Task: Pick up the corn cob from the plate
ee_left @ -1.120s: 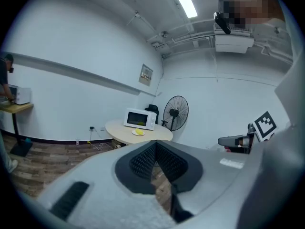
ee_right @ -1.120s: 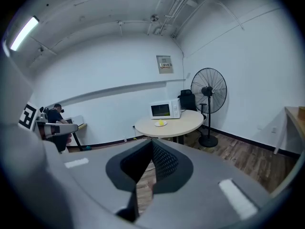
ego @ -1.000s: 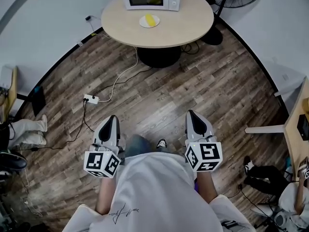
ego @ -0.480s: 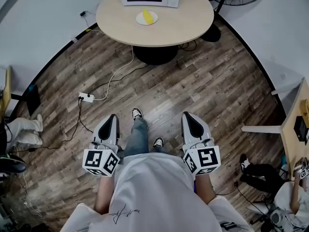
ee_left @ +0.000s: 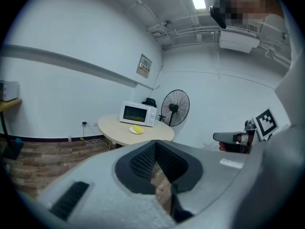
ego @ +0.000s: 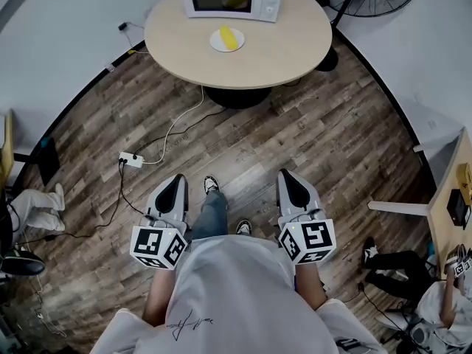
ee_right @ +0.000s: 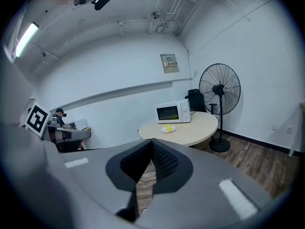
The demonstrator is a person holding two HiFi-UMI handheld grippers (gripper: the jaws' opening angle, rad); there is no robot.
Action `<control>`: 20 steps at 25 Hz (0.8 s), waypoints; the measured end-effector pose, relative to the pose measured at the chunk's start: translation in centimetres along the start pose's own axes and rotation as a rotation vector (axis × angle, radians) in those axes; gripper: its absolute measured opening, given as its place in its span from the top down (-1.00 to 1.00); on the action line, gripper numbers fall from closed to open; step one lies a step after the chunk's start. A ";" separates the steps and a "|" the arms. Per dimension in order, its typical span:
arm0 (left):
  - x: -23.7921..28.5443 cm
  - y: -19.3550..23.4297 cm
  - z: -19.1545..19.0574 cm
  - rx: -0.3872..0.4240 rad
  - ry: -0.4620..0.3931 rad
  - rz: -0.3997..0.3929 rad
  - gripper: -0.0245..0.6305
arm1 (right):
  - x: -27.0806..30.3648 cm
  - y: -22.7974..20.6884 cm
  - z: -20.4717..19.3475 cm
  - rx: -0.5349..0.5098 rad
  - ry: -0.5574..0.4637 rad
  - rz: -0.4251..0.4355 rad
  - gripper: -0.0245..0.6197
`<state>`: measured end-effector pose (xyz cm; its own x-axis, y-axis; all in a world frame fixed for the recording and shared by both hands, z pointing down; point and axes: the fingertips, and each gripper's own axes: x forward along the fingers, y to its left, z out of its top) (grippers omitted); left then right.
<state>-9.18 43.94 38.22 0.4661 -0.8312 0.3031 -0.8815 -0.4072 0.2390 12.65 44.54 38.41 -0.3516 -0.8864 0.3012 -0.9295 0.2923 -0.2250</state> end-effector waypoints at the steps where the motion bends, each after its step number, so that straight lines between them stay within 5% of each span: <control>1: 0.6 0.5 0.4 0.002 0.002 -0.002 0.95 | 1.0 0.1 0.2 -0.002 0.007 0.004 0.89; 12: 6.2 7.5 4.3 0.012 0.043 0.016 0.95 | 10.5 0.0 2.3 0.014 0.081 -0.050 0.89; 20: 9.7 12.1 7.0 0.021 0.054 -0.013 0.95 | 16.5 2.2 4.8 0.075 0.081 0.003 0.89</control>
<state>-15.79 28.30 37.61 0.4801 -0.8046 0.3494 -0.8767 -0.4260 0.2236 5.37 28.85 38.48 -0.3649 -0.8527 0.3739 -0.9186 0.2644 -0.2936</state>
